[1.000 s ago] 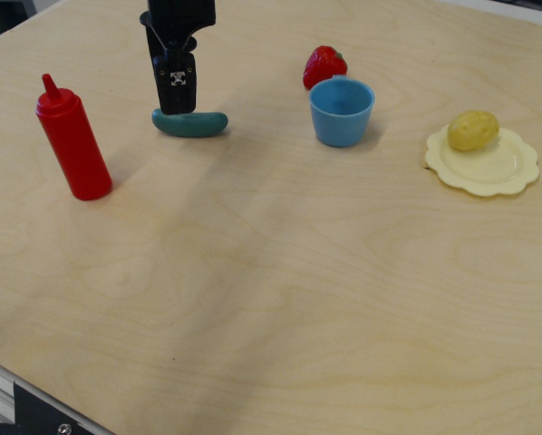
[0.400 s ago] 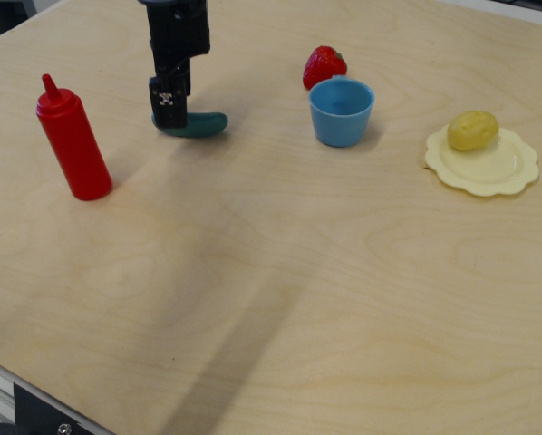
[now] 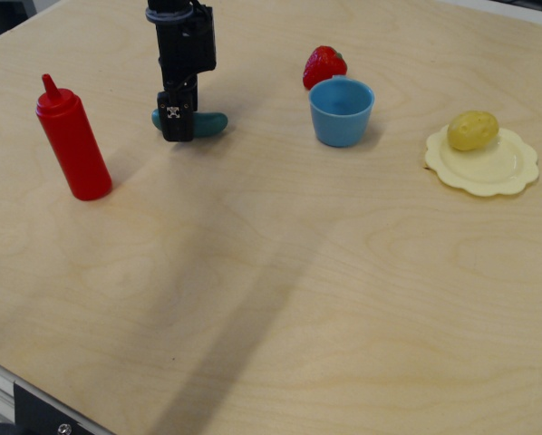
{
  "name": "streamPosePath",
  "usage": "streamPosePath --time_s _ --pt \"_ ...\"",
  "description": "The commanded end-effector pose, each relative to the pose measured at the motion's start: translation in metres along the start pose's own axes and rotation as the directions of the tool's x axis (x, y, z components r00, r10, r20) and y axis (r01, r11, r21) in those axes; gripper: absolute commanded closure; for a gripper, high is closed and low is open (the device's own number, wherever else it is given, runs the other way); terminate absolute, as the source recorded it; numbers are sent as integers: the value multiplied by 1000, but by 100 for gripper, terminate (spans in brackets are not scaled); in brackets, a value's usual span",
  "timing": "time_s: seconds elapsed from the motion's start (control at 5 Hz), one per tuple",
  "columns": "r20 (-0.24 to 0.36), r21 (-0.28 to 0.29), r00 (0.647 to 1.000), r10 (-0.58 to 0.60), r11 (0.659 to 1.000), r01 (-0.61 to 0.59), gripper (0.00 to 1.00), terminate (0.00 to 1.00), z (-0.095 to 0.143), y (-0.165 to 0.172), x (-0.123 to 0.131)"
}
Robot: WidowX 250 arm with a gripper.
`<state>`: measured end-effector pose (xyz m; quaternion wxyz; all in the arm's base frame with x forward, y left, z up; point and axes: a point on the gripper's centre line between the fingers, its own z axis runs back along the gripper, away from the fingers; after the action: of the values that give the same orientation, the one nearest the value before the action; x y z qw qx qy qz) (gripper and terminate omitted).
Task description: Put cucumber in cup
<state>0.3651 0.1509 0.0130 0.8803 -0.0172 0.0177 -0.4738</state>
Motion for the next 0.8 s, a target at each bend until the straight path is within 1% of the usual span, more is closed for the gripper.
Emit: streamPosePath --time_s 0.0,0.2,0.4,0.6 --pt "34 56 999 15 998 -17 100 0 17 7 14" --pt "30 63 998 55 996 -57 100 0 21 0 19" --pt "-5 84 998 63 994 -63 100 0 47 -3 35" --pt "19 101 996 85 991 -87 100 0 75 -6 52"
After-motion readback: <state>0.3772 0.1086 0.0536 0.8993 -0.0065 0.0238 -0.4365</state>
